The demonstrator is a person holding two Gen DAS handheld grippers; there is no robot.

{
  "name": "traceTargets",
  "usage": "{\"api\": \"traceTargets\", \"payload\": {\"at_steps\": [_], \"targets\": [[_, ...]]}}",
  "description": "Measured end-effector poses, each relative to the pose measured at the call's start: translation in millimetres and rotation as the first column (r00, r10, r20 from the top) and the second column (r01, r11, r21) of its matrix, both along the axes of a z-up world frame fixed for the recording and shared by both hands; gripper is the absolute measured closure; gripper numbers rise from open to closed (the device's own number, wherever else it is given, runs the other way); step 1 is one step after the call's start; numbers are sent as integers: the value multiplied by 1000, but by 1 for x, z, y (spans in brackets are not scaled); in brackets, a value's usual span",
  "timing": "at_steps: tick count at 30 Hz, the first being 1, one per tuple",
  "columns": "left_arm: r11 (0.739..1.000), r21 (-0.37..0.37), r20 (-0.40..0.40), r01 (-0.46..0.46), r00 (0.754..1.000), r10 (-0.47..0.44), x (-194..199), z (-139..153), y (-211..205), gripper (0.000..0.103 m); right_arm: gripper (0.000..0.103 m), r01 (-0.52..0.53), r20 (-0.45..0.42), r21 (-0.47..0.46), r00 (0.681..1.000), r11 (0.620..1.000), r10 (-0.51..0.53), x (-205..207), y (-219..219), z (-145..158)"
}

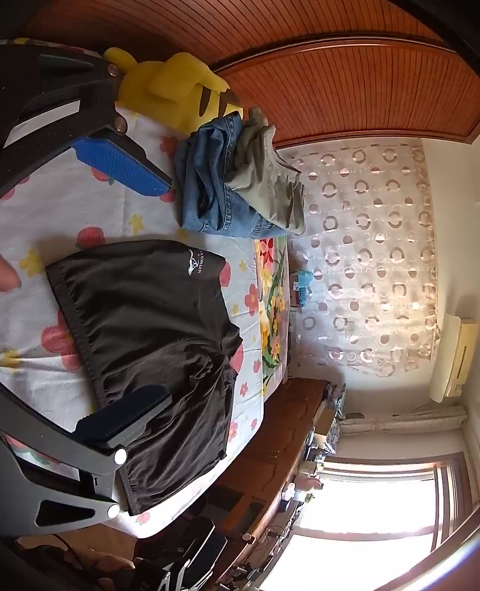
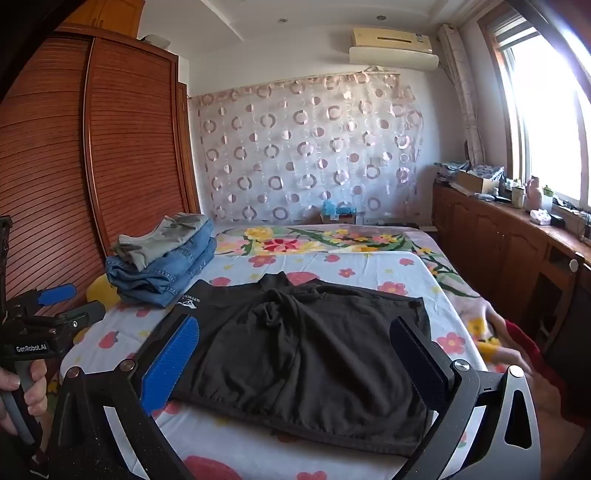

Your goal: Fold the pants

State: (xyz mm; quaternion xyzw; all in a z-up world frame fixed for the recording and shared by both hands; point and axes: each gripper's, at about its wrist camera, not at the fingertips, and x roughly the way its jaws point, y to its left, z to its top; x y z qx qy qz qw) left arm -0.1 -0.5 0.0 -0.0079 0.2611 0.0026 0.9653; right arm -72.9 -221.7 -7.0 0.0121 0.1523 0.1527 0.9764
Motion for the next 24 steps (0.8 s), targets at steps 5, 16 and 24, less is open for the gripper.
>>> {"api": "traceTargets", "payload": {"at_steps": [5,16,24], "targets": [[1000,-1,7,6,1000,-6,0,-4,0,0,0,0,-4,4,1000,1000,0,1,0,0],[1000,2,1,2,1000,-2,-1,-5,-2,0,0,-1,-3,9,1000,1000,1,1,0,-1],[1000,5,1,3,1000,-3,-1,-5,-2,0,0,-4,-3,10,1000,1000,4,-2,1,-1]]}}
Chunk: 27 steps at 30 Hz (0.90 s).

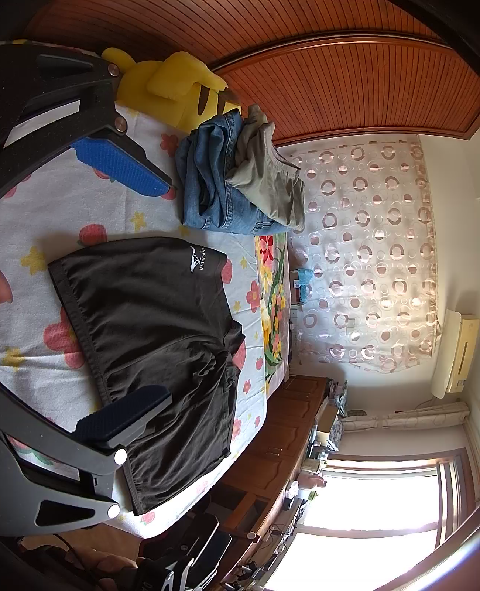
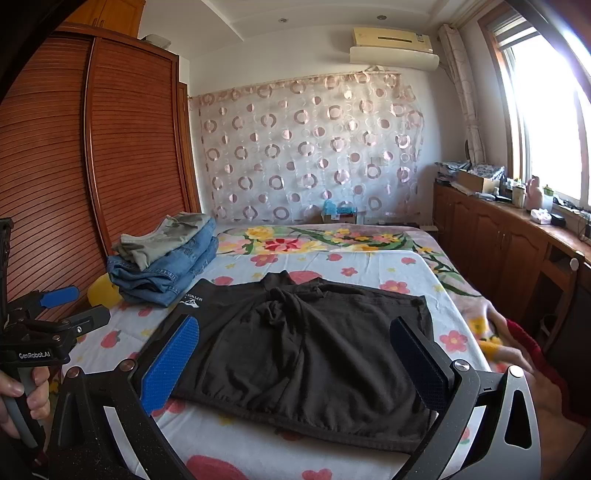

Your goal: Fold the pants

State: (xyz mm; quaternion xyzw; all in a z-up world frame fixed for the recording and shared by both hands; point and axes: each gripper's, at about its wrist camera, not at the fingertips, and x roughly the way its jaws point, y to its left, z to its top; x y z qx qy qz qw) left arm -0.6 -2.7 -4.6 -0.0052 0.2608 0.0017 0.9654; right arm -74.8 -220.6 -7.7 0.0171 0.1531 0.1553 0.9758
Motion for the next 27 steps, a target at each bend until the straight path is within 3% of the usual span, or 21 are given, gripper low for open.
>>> {"api": "traceTargets", "payload": {"at_steps": [27], "targets": [[1000,1,2,1,1000,-1,0,0,0,0,0,1,-2,1,1000,1000,-1,-3,0,-1]]}}
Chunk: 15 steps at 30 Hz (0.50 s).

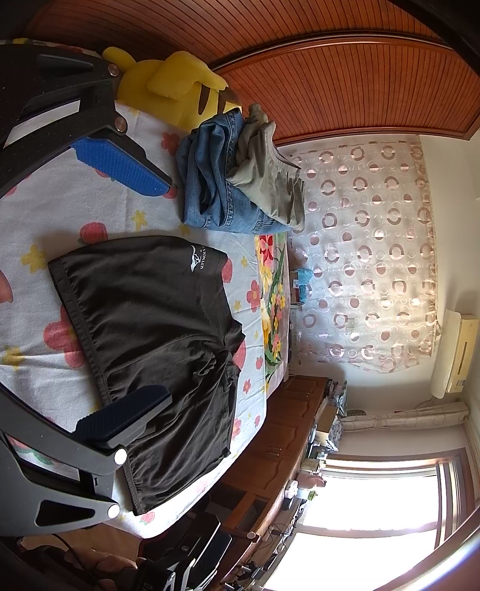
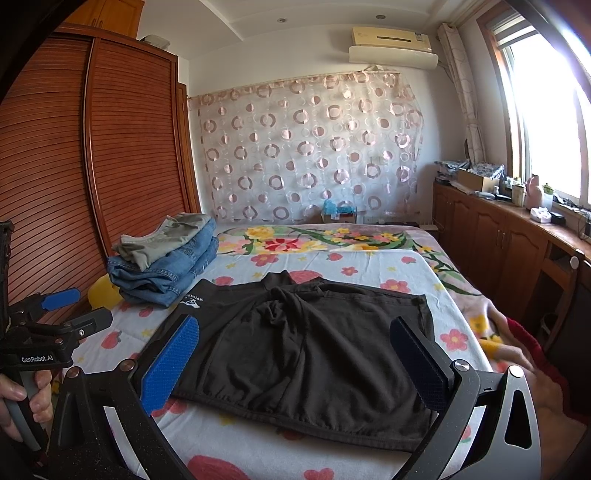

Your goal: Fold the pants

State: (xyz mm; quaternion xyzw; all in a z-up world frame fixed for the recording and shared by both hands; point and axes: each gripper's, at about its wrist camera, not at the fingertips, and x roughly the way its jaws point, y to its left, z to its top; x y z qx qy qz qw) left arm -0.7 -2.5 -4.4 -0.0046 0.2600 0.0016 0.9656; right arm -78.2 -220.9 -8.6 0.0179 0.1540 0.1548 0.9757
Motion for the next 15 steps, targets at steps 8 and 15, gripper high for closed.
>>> {"api": "traceTargets", "payload": {"at_steps": [8,15], "targets": [[1000,-1,0,0,1000,0,0,1,-2,0,0,-1,1,1,1000,1000,1,2,2,0],[1000,-2,1,2,1000,-2,0,1,-2,0,0,-1,-1,2,1000,1000,1,3,1,-1]]}}
